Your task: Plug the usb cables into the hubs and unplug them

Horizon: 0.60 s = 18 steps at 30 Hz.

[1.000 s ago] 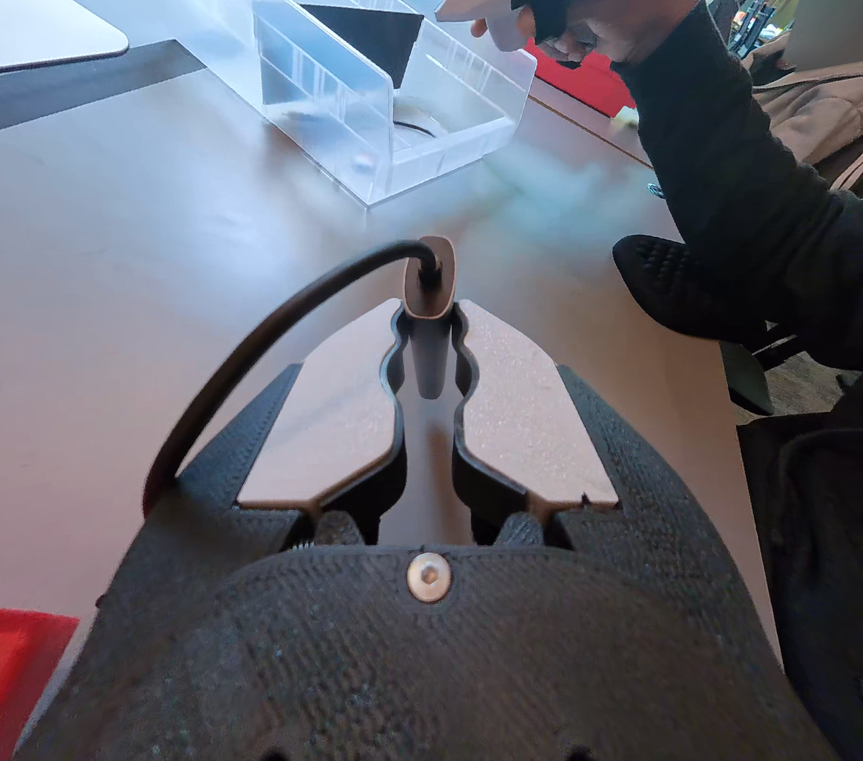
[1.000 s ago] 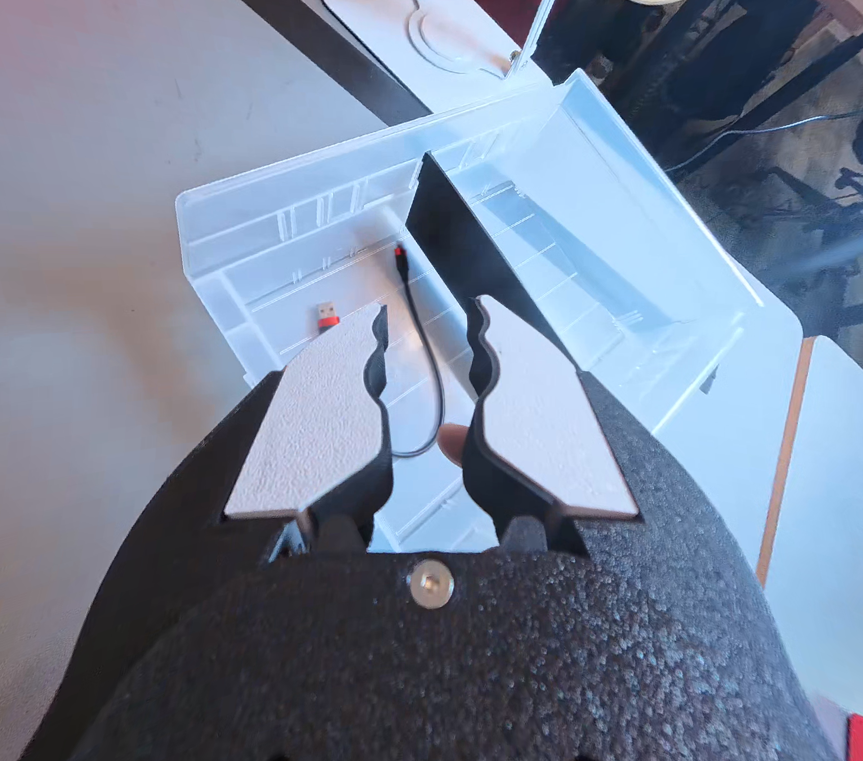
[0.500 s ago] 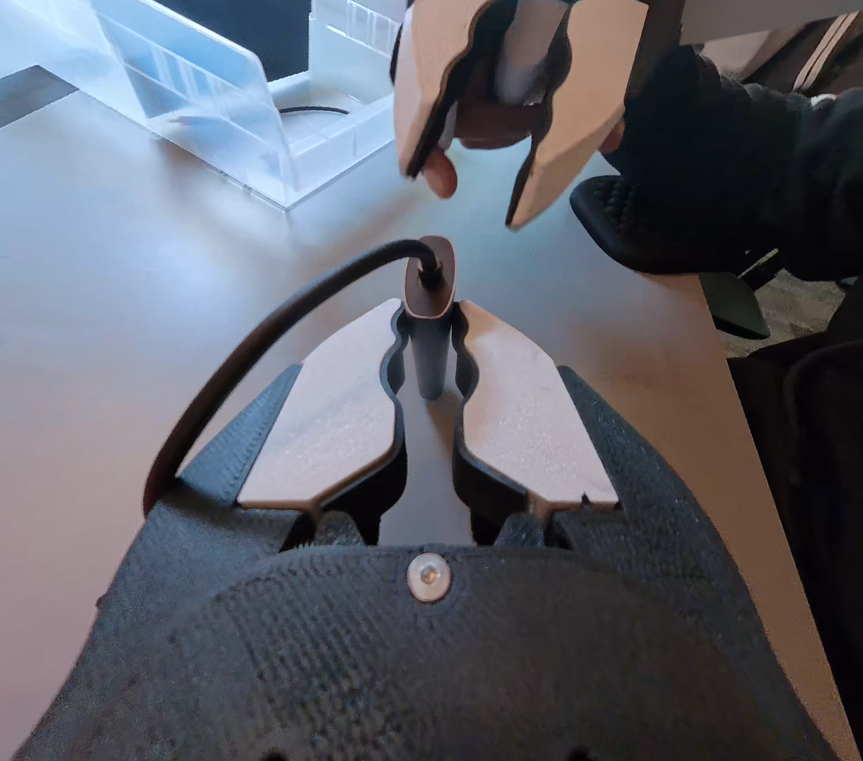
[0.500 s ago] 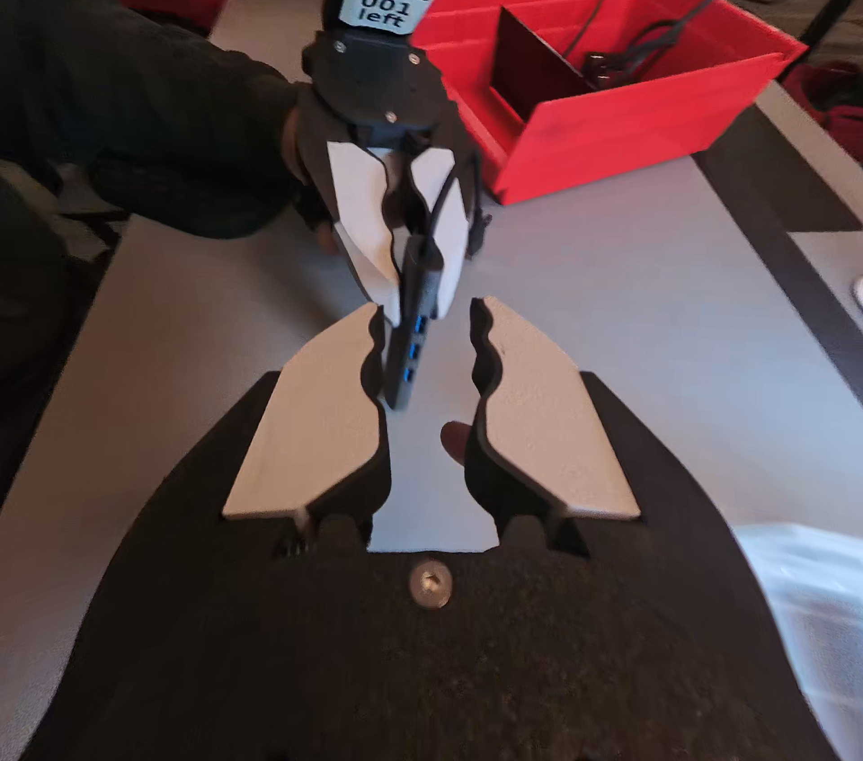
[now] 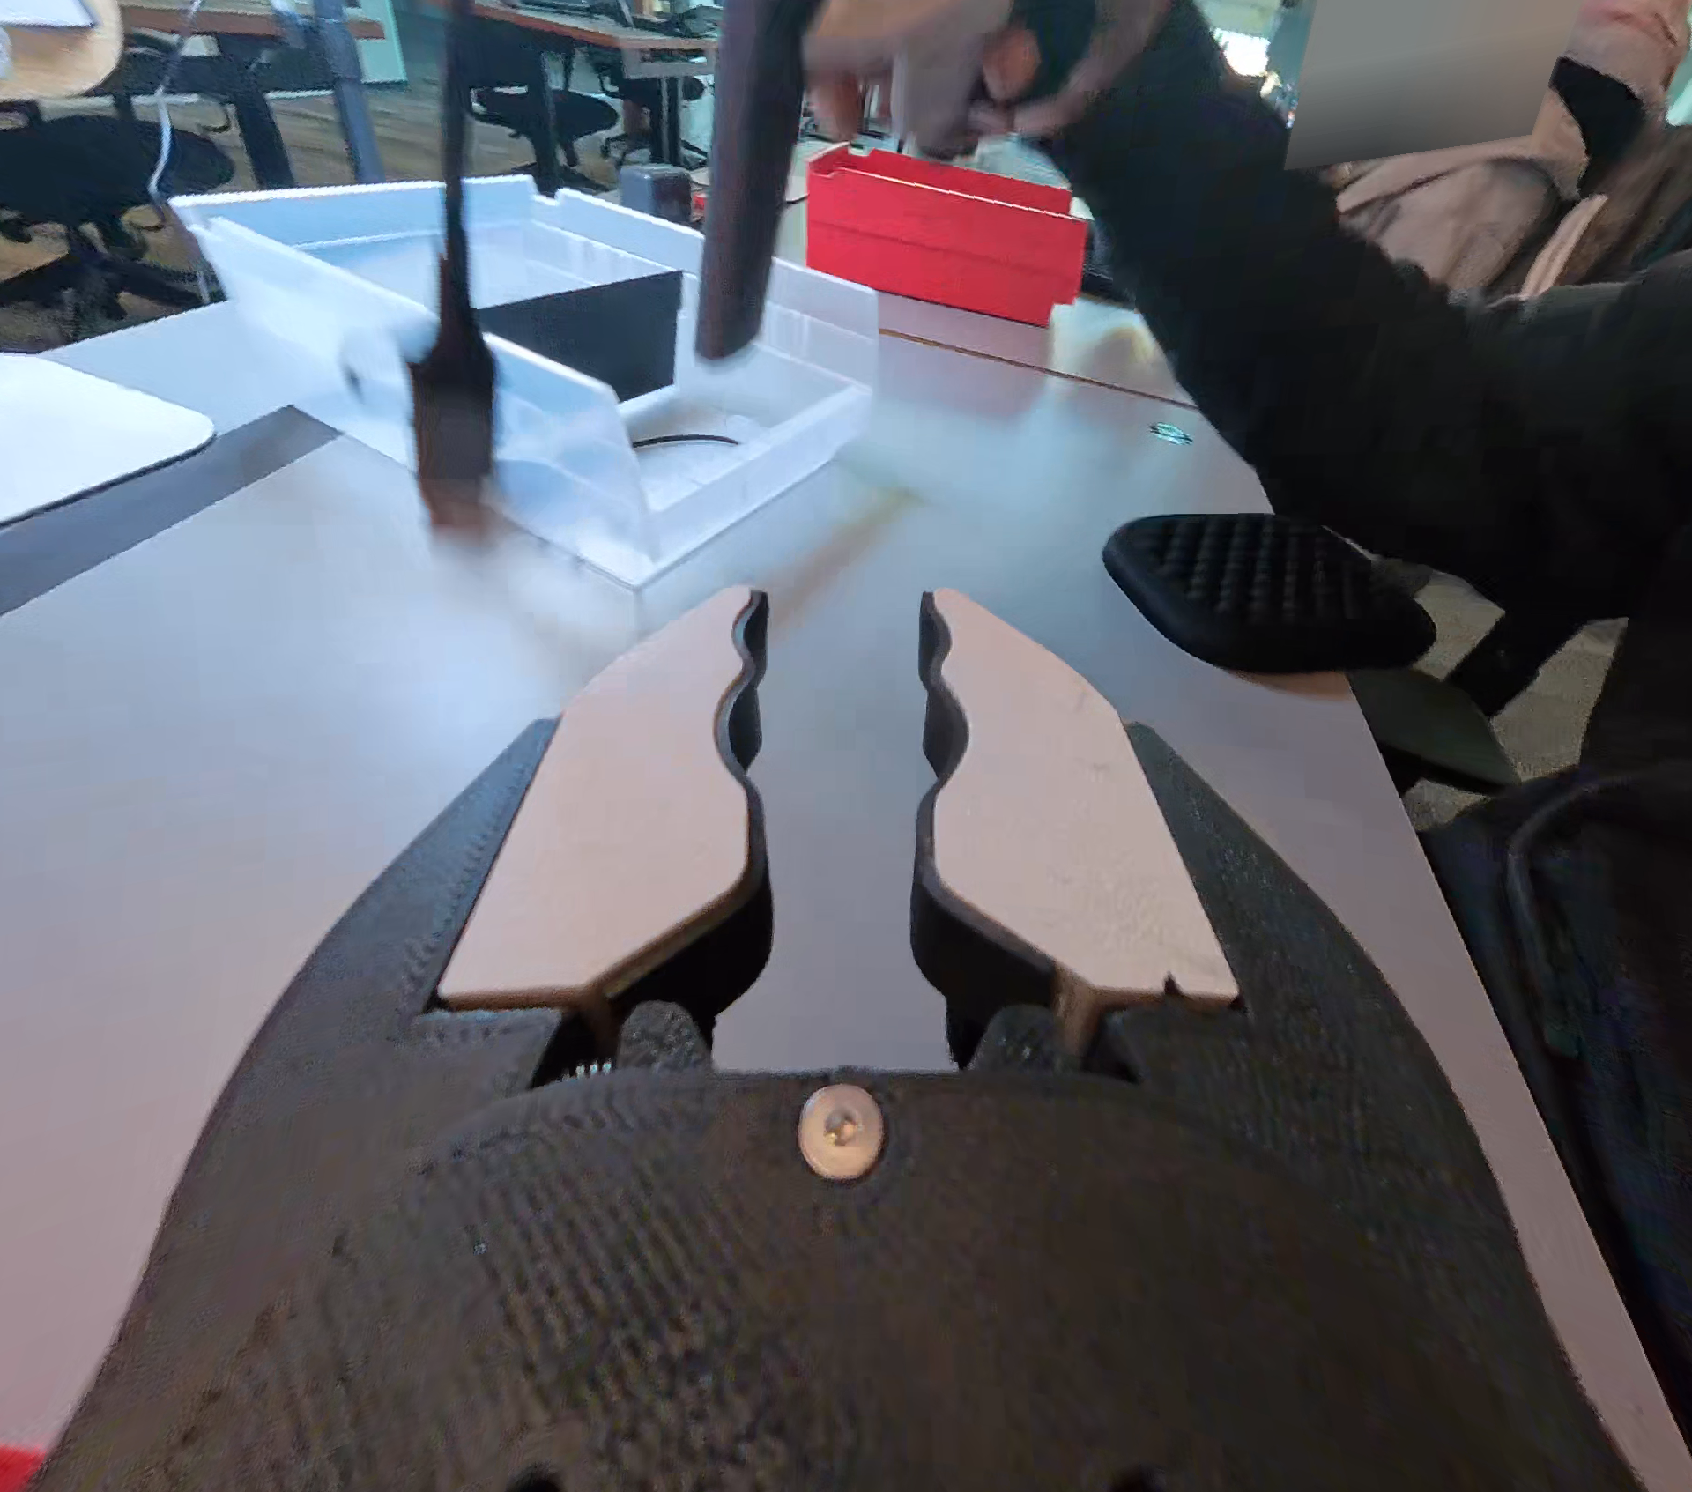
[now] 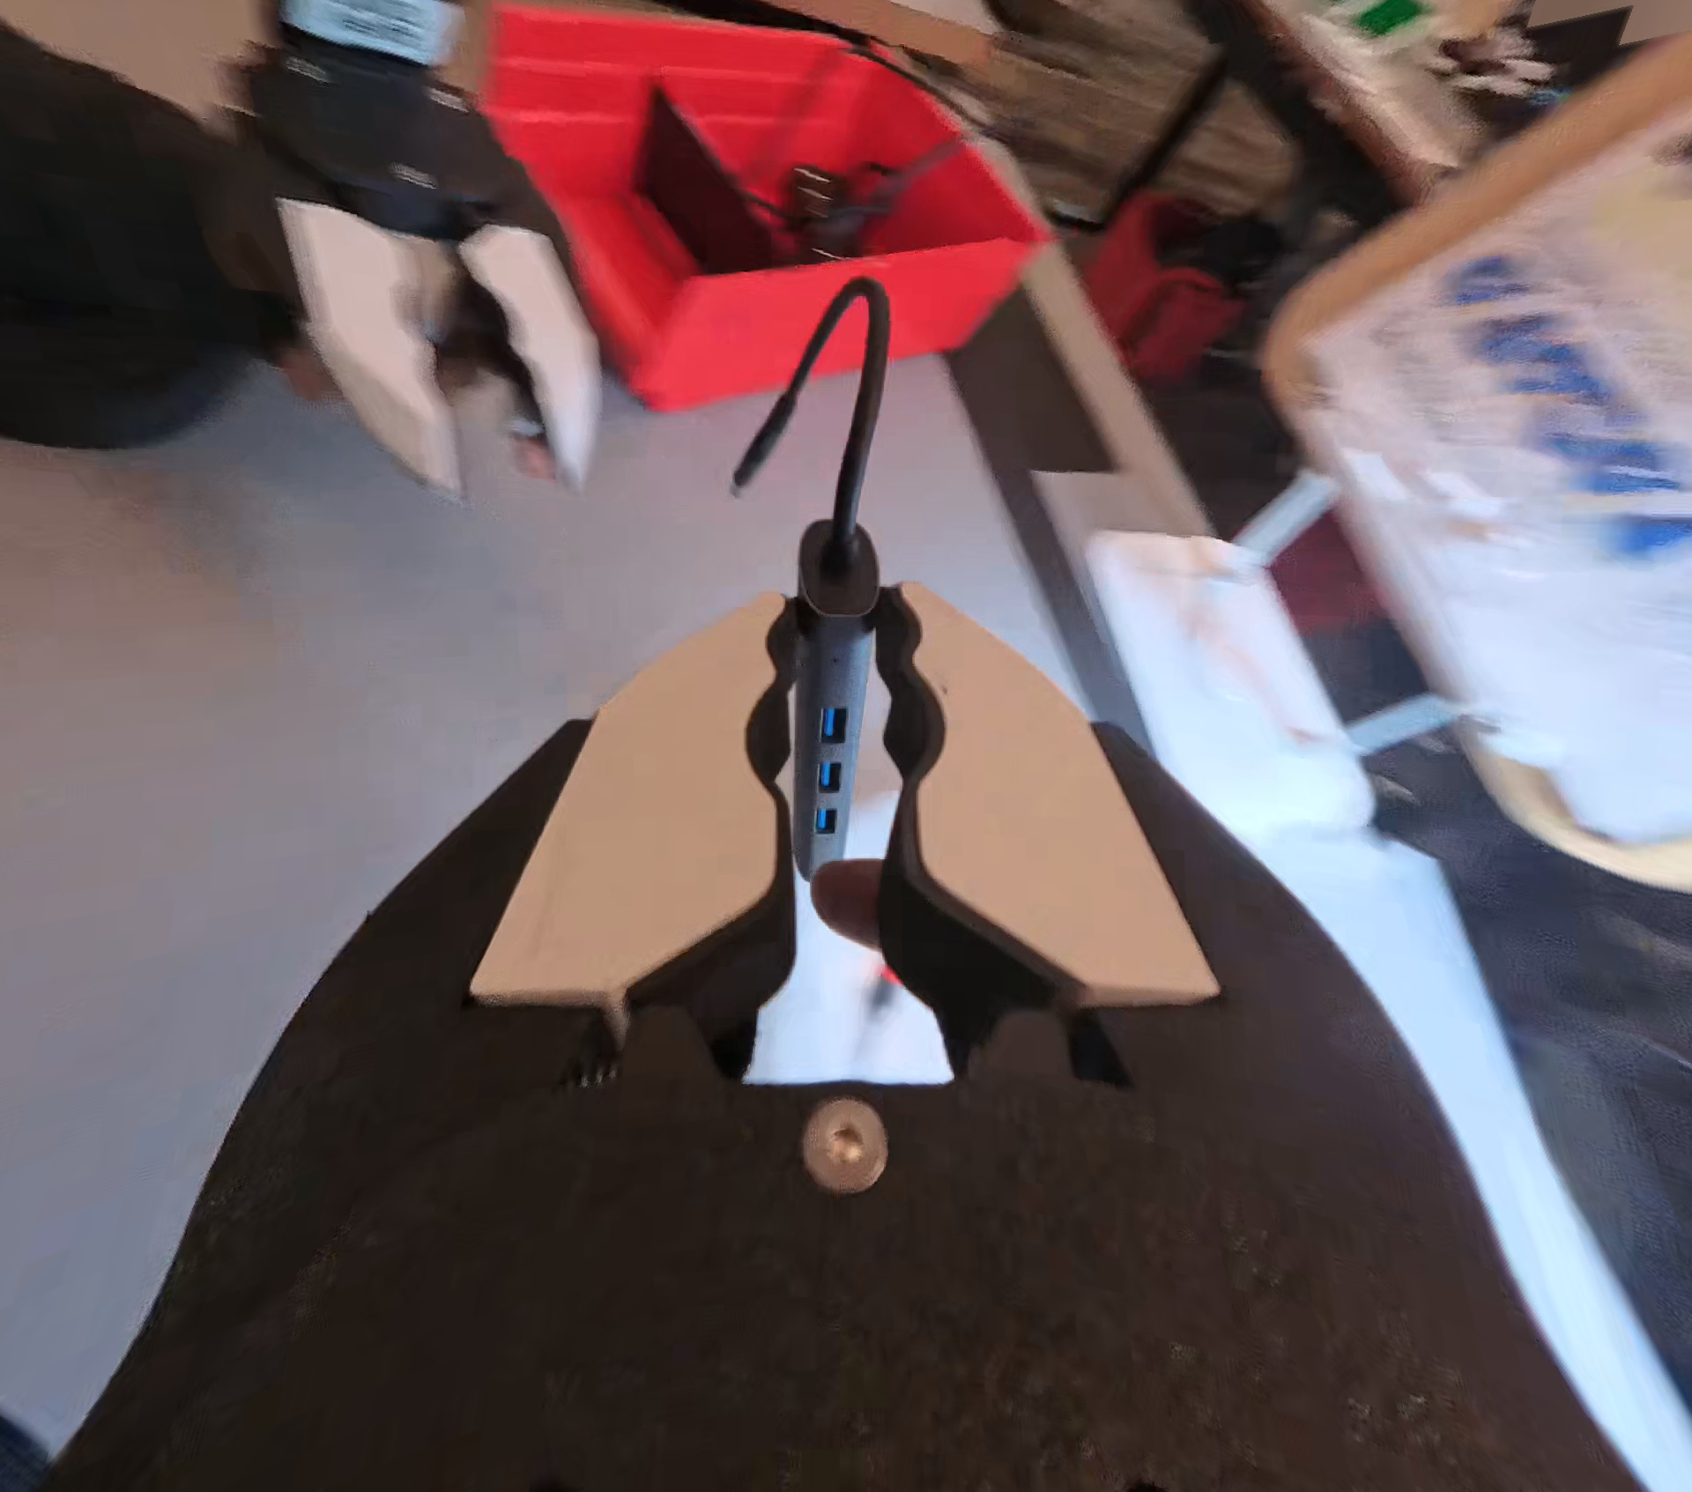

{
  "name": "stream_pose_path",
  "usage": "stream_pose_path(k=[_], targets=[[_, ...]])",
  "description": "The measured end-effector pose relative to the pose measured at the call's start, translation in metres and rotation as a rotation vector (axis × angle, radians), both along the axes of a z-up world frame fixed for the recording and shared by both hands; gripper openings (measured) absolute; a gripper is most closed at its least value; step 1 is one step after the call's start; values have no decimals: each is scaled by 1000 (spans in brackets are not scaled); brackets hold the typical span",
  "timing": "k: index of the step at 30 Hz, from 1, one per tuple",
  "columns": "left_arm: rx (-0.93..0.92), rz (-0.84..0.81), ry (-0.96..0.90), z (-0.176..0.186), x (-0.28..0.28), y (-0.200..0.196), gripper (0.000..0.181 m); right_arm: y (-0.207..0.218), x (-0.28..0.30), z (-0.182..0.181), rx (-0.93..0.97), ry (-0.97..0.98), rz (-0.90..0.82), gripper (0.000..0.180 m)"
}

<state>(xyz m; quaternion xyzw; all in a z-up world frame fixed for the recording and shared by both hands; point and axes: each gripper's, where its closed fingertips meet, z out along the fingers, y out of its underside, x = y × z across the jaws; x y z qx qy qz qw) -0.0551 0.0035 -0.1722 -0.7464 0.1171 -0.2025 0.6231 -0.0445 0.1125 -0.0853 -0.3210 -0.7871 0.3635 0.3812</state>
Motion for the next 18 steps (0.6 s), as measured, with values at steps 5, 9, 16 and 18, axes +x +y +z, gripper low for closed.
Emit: stream_pose_path(k=[5, 9, 16, 18], targets=[[-42, 39, -38, -10, -13, 3, 35, 125, -24, 16, 290, -122, -308, 16], [-55, 52, -20, -15, -15, 3, 35, 201, -34, -17, 440, -302, -445, 17], [-83, 137, -13, -24, -33, 6, 38, 261, -62, -107, 565, -472, -521, 17], [-84, 180, -17, -25, -43, 6, 39, 268, -65, -124, 554, -493, -539, 19]])
